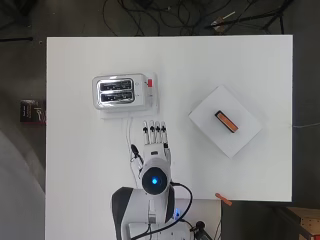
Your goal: Teleoperate dual arm-hand system to toast a bread
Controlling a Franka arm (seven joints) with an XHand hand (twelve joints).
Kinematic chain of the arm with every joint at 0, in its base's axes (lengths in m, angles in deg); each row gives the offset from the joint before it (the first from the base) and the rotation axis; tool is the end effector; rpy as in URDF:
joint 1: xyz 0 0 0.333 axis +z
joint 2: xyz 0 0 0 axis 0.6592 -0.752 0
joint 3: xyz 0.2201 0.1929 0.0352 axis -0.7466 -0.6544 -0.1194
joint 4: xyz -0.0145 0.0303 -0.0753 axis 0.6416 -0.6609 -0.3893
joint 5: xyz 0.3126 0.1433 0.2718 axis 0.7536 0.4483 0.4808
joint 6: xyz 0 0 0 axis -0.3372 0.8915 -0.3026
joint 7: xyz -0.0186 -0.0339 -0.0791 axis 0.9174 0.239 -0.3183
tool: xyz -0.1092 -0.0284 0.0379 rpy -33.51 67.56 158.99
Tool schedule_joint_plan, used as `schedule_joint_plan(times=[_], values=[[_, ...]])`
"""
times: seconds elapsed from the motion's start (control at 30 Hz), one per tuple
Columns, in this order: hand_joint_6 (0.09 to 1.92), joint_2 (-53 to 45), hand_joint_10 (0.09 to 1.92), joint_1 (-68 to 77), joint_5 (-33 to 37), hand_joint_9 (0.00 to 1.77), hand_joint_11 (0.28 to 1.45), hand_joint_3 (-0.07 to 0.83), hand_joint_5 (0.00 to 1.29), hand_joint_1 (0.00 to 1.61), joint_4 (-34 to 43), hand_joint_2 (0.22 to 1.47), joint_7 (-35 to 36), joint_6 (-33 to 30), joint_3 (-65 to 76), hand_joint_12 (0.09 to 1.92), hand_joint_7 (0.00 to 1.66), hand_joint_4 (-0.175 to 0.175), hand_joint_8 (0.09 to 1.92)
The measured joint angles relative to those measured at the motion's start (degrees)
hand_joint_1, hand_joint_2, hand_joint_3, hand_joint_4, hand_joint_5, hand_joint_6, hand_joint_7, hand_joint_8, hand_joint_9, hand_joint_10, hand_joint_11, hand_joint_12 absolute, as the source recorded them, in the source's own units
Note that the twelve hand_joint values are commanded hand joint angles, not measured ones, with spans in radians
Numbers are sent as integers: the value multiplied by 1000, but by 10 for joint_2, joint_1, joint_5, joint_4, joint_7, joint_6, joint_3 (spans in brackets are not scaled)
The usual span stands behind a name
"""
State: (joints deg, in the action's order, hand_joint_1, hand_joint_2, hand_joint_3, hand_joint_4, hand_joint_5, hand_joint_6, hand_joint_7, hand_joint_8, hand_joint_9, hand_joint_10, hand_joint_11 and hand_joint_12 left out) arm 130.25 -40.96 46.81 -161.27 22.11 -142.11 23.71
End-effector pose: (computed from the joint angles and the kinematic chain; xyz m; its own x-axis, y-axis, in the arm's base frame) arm 0.3633 -0.0023 0.5598 0.5956 0.8026 0.0324 0.8024 -0.5964 0.0230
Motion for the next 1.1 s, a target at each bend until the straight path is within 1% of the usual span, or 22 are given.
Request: schedule_joint_plan(times=[0.03, 0.1, 0.17, 0.2, 0.23, 0.27, 0.3, 0.33, 0.37, 0.43, 0.53, 0.63, 0.7, 0.8, 0.87, 0.97, 1.03, 1.1], values=[[87, 22, 87, 0, -1, 432, 452, -18, 202, 125, -22, 1146, 7, -13, 1, 87, 290, 56, 87], [87, 67, 87, 0, -4, 430, 457, -20, 189, 115, -66, 1130, 11, -27, 3, 87, 278, 65, 87], [87, 114, 87, -1, -6, 450, 467, -17, 192, 108, -112, 1124, 13, -39, 4, 87, 295, 59, 87], [87, 130, 87, -1, -7, 469, 476, -11, 220, 107, -128, 1126, 14, -43, 6, 87, 319, 40, 87], [87, 141, 87, -1, -7, 484, 486, -2, 246, 107, -138, 1141, 14, -46, 8, 87, 337, 12, 87], [87, 145, 87, -1, -7, 497, 494, 5, 265, 109, -142, 1156, 14, -48, 11, 87, 351, -14, 87], [87, 141, 87, -2, -7, 504, 497, 10, 278, 111, -139, 1169, 14, -46, 16, 87, 360, -31, 87], [87, 127, 87, -4, -9, 501, 494, 12, 287, 109, -126, 1176, 14, -40, 22, 87, 362, -41, 87], [87, 106, 87, -5, -12, 484, 484, 9, 292, 94, -106, 1176, 14, -33, 29, 87, 350, -43, 87], [87, 52, 87, -8, -21, 509, 513, 4, 293, 73, -53, 1177, 15, -17, 46, 87, 337, -30, 87], [87, -58, 87, -12, -39, 590, 562, 2, 311, 81, 58, 1197, 15, 18, 84, 87, 407, -23, 87], [87, -165, 87, -17, -57, 620, 567, -7, 339, 105, 154, 1180, 32, 35, 136, 87, 452, -22, 87], [87, -240, 87, -24, -60, 618, 548, -11, 352, 113, 192, 1162, 56, 37, 173, 87, 462, -23, 87], [87, -345, 87, -38, -61, 579, 486, -15, 365, 95, 227, 1133, 97, 52, 206, 87, 477, -24, 87], [87, -396, 87, -33, -83, 595, 467, -12, 381, 75, 247, 1125, 105, 66, 232, 87, 510, -20, 87], [87, -404, 87, 36, -130, 618, 464, -6, 401, 69, 279, 1125, 90, 86, 311, 87, 541, 0, 87], [87, -369, 87, 135, -162, 628, 467, 0, 406, 92, 300, 1134, 81, 99, 404, 87, 553, 7, 87], [87, -325, 87, 250, -193, 602, 460, 6, 403, 168, 318, 1154, 73, 109, 505, 87, 532, 8, 87]])
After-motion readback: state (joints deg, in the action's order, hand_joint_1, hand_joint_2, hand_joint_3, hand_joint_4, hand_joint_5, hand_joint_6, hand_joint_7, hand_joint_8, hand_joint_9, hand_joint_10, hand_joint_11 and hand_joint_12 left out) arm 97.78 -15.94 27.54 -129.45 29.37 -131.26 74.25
